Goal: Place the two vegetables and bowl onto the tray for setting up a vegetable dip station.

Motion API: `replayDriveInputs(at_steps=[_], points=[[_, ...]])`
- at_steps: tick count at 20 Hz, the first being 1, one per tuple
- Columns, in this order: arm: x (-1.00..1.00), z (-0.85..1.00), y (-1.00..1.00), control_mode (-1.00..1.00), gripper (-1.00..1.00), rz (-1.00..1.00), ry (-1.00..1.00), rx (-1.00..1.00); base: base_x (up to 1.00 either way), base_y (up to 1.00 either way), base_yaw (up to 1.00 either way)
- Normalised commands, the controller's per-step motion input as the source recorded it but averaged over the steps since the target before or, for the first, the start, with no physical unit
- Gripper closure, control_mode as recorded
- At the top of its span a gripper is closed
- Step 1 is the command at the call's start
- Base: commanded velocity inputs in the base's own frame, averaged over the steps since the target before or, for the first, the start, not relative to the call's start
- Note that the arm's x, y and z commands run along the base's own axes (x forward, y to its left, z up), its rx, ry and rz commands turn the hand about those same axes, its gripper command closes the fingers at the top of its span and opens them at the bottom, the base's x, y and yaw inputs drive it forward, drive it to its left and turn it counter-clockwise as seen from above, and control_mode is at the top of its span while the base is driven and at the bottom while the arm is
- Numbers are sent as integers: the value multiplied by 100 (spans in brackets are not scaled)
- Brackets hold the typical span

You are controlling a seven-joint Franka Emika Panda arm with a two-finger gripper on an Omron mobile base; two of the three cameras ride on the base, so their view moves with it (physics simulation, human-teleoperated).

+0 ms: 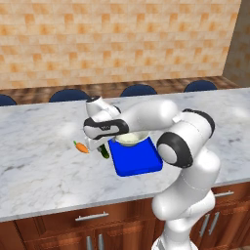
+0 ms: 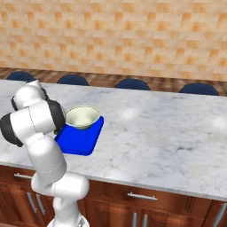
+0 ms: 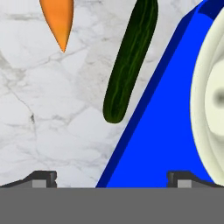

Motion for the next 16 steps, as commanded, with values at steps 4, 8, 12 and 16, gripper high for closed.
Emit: replayDriveInputs(at_steps=[4, 8, 12, 16], points=[[12, -7, 3, -100, -100, 0, -1, 0, 0, 0, 0], [11, -7, 5, -100, -100, 0, 0, 0, 0, 0, 0], [13, -8, 6, -100, -100, 0, 0, 0, 0, 0, 0], [15, -9, 4, -100, -100, 0, 0, 0, 0, 0, 0]])
